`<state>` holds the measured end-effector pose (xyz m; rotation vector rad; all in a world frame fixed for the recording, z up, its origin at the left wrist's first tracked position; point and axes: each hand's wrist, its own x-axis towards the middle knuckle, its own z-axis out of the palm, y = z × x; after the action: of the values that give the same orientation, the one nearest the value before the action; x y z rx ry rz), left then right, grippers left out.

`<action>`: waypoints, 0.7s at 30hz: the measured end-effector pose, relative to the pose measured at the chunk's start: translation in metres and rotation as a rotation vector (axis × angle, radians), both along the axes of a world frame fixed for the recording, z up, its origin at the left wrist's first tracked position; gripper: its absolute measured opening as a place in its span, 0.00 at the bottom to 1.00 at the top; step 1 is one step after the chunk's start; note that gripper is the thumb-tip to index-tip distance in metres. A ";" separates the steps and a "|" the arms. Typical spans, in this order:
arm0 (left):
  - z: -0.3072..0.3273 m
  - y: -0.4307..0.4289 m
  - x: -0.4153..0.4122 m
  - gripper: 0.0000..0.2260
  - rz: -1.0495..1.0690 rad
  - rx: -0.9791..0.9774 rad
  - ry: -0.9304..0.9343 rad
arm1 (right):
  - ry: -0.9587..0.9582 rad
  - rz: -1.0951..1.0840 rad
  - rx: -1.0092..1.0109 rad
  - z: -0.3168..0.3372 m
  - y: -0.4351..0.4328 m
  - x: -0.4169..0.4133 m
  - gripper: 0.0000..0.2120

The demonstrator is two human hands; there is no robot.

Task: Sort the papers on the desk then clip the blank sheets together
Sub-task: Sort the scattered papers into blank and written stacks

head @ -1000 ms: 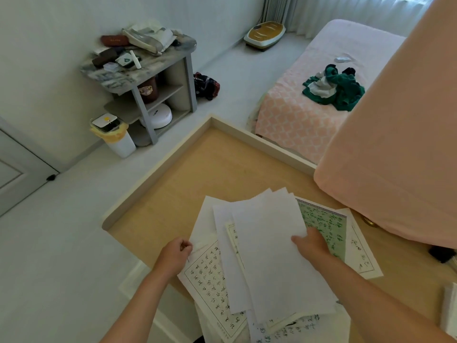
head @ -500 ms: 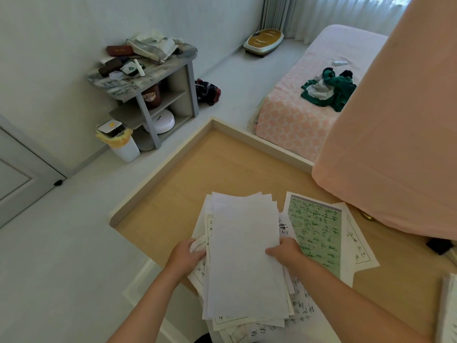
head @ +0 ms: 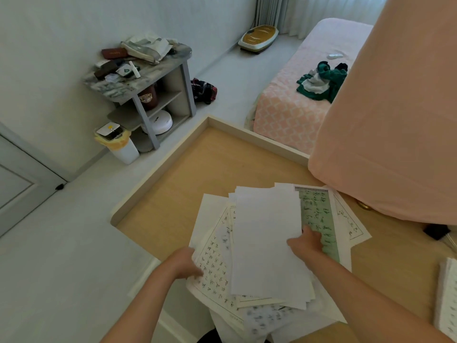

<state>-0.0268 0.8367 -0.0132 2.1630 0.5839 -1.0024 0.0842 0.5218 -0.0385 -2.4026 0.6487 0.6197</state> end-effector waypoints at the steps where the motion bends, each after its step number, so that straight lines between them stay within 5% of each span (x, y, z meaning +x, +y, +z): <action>1: 0.002 -0.003 0.006 0.29 0.040 0.007 -0.052 | -0.003 -0.007 0.064 0.002 0.003 -0.002 0.24; 7: -0.016 -0.026 0.012 0.19 0.168 -0.033 -0.166 | 0.078 -0.080 0.391 0.000 0.019 -0.012 0.28; 13: -0.004 -0.036 -0.001 0.19 0.613 -0.075 -0.305 | -0.017 -0.164 0.317 -0.001 -0.005 -0.011 0.16; 18: 0.001 -0.028 -0.001 0.08 0.297 -0.229 -0.015 | 0.025 -0.227 0.296 0.000 -0.029 -0.008 0.21; 21: 0.009 -0.035 0.018 0.10 0.335 -0.245 -0.109 | 0.032 -0.201 0.323 0.004 -0.019 -0.011 0.26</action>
<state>-0.0084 0.8019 -0.0040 1.8168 0.7040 -0.7283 0.0729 0.5025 -0.0347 -2.0049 0.7327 0.6252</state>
